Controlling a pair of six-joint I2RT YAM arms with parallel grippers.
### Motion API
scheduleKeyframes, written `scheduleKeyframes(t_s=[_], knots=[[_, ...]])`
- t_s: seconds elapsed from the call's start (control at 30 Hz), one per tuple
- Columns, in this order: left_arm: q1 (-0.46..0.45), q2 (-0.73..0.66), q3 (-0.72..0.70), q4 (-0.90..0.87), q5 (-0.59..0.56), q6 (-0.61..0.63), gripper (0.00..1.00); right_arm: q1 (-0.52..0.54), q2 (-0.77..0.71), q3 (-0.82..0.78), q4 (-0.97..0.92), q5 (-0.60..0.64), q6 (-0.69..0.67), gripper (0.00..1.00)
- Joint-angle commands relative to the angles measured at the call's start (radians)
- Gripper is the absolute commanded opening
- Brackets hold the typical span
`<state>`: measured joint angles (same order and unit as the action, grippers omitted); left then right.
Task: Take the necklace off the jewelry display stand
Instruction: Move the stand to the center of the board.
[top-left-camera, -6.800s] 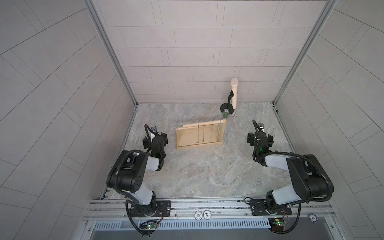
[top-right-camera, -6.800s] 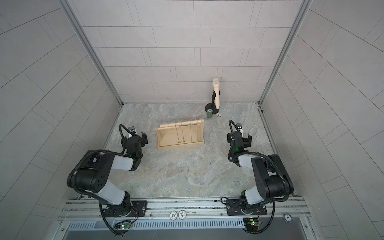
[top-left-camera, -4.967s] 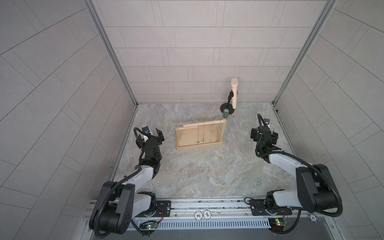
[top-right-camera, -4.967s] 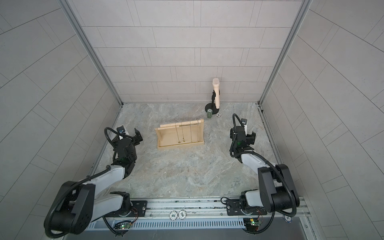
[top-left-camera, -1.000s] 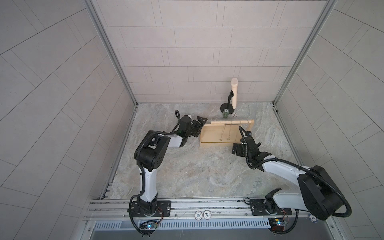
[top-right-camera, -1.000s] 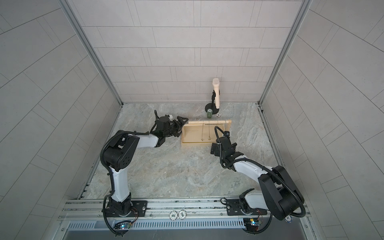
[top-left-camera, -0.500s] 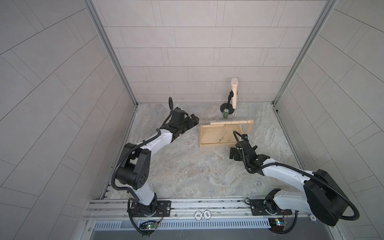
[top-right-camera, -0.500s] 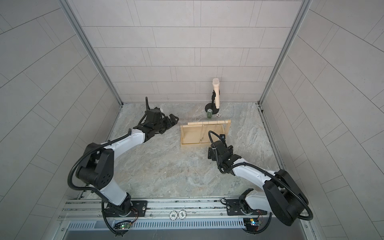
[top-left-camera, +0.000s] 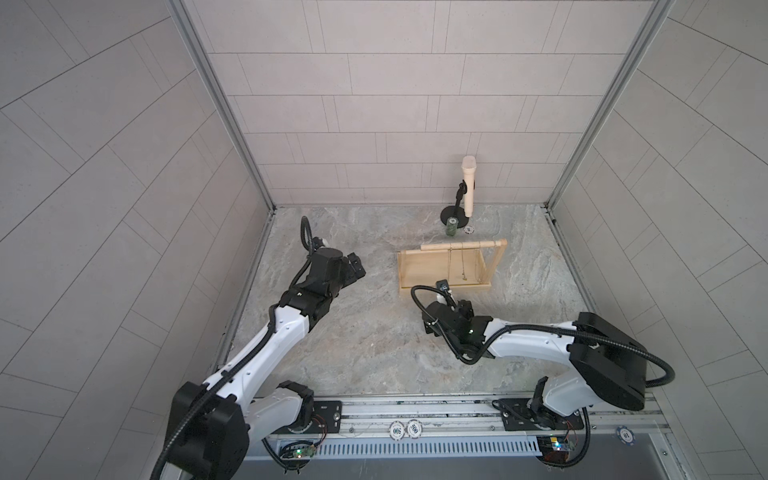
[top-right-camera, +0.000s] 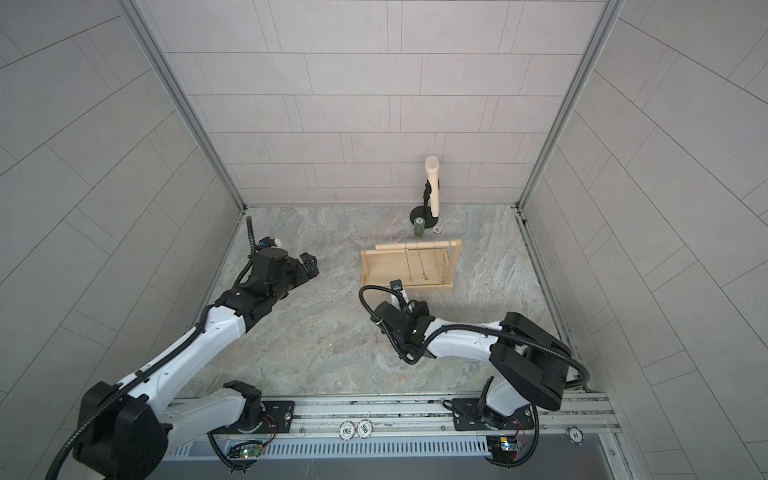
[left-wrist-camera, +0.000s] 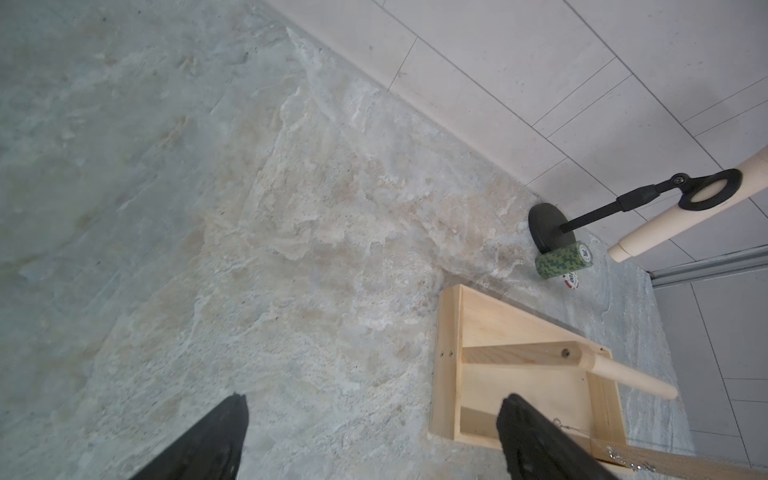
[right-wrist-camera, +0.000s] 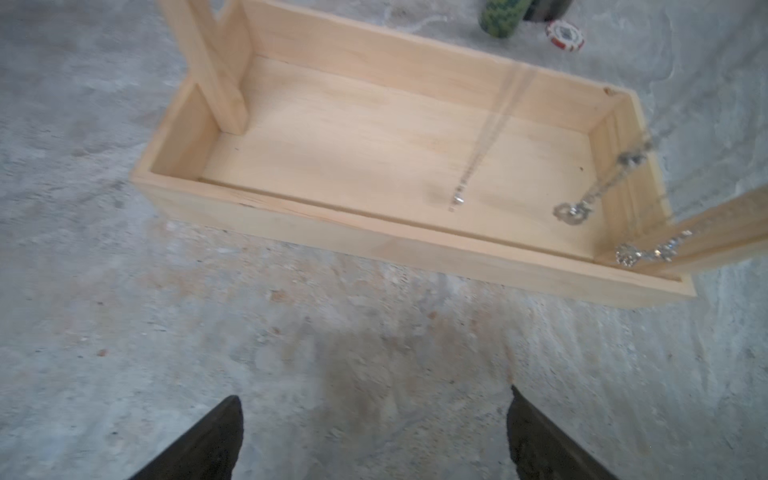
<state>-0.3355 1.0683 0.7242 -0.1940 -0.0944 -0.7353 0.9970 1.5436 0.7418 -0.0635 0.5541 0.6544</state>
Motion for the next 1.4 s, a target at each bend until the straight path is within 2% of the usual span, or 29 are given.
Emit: scheduleKeyframes(t_s=[0.0,0.07,0.23,0.4,0.6,1.03,1.37], knots=[[0.015,-0.109,-0.062,0.010,0.004,-0.046,1.00,0.056,0.096,0.105,-0.010,0.090,-0.002,1.00],[0.028,-0.159,-0.068,-0.046,0.006,-0.056,1.00,0.079,0.177,0.195,-0.032,0.098,-0.024,1.00],[0.101,-0.217,-0.083,-0.126,0.128,-0.077,1.00,0.099,0.327,0.354,-0.041,0.098,-0.079,1.00],[0.204,-0.263,-0.169,-0.076,0.257,-0.129,1.00,0.099,0.432,0.481,-0.084,0.111,-0.130,0.98],[0.222,-0.285,-0.207,-0.034,0.287,-0.143,1.00,0.080,0.522,0.580,-0.141,0.149,-0.168,0.94],[0.220,-0.183,-0.228,0.145,0.404,-0.189,1.00,-0.032,0.553,0.591,-0.192,0.141,-0.171,0.93],[0.184,-0.117,-0.208,0.209,0.424,-0.204,1.00,-0.130,0.514,0.519,-0.182,0.106,-0.188,0.92]])
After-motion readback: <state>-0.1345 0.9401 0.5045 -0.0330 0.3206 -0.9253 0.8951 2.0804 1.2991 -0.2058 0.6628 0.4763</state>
